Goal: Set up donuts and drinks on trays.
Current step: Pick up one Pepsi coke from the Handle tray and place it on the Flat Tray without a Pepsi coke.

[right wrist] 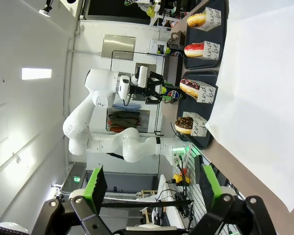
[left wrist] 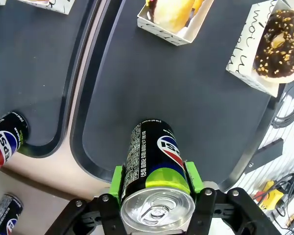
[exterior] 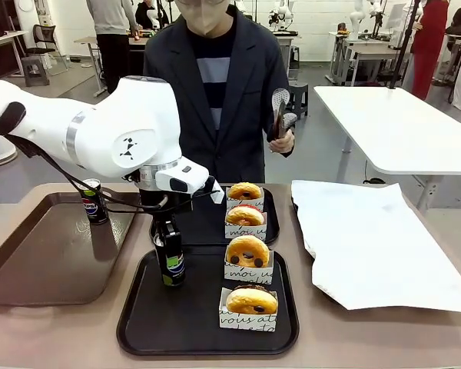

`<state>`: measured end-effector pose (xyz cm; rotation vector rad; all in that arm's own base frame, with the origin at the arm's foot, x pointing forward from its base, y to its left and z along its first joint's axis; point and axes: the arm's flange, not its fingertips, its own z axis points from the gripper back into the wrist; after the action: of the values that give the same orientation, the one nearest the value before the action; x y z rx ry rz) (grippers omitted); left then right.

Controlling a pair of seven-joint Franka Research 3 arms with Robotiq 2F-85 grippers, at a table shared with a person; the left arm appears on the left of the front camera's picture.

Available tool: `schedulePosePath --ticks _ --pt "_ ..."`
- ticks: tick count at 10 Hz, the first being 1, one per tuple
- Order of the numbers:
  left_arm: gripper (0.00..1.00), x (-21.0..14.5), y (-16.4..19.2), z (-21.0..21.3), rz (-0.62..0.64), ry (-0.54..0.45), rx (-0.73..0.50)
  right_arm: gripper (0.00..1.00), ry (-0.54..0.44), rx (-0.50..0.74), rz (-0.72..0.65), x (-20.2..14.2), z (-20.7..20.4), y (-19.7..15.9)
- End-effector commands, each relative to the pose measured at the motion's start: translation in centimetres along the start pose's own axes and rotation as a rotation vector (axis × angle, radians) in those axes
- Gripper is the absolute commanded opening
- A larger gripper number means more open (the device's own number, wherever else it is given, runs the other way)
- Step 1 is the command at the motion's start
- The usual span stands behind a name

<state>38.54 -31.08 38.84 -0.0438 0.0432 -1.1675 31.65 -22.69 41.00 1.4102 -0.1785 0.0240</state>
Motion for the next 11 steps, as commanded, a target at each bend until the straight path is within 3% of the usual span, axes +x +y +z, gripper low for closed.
schedulePosePath --ticks 1,3,4,7,8,9,11 --pt "0.59 0.4 0.6 0.1 -0.003 0.001 0.022 1.00 -0.003 0.006 0.009 0.0 0.0 0.1" --pt "0.59 0.4 1.1 -0.2 0.012 0.016 0.013 1.00 -0.003 0.006 0.009 0.0 0.0 0.1" --pt "1.00 0.4 1.2 -0.2 0.013 0.018 0.009 1.00 -0.003 0.006 0.009 0.0 0.0 0.1" --pt "1.00 -0.8 0.3 2.5 0.016 -0.043 0.040 1.00 -0.003 0.006 0.009 0.0 0.0 0.1" --pt "0.91 -1.6 -0.4 3.9 0.026 -0.075 0.055 1.00 -0.003 0.006 0.009 0.0 0.0 0.1" --pt "0.99 -2.6 -1.2 5.4 0.033 -0.058 0.061 1.00 -0.003 0.006 0.009 0.0 0.0 0.1" --pt "1.00 -4.7 -3.4 7.0 0.059 -0.059 0.067 1.00 -0.003 0.006 0.009 0.0 0.0 0.1"
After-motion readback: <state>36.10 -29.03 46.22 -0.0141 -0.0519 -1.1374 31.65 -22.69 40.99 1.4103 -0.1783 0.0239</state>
